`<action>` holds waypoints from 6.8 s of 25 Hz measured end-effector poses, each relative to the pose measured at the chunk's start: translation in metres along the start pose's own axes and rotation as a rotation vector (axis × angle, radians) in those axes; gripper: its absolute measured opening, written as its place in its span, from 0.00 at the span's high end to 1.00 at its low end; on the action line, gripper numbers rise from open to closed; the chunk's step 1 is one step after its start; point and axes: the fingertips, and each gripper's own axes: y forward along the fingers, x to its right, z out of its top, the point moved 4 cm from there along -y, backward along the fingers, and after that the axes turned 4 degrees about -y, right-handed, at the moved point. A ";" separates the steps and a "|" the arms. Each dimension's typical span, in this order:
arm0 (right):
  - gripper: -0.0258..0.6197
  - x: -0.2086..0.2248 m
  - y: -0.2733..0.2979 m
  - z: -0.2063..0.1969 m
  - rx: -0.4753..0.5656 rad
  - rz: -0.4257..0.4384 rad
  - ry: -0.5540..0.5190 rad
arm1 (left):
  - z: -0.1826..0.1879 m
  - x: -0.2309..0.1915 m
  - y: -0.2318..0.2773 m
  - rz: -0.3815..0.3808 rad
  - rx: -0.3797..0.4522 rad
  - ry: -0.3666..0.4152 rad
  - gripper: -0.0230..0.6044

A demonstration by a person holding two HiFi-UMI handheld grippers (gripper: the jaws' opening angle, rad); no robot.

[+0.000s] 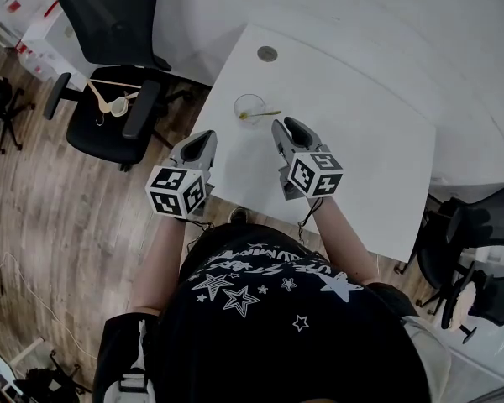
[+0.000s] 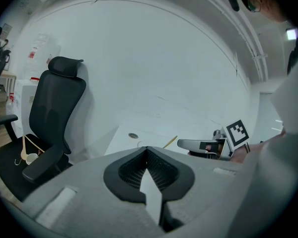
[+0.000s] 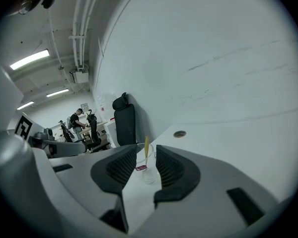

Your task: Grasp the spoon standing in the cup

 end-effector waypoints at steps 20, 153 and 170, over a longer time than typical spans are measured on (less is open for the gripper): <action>0.90 -0.002 0.033 -0.002 0.001 -0.019 0.034 | -0.005 -0.023 0.014 -0.009 -0.036 -0.015 0.96; 0.94 -0.063 -0.488 -0.131 0.223 -0.156 0.208 | -0.173 0.340 -0.251 -0.199 -0.033 0.098 0.96; 0.94 -0.173 -0.549 -0.179 0.237 -0.199 0.207 | -0.213 0.346 -0.366 -0.267 -0.053 0.112 0.96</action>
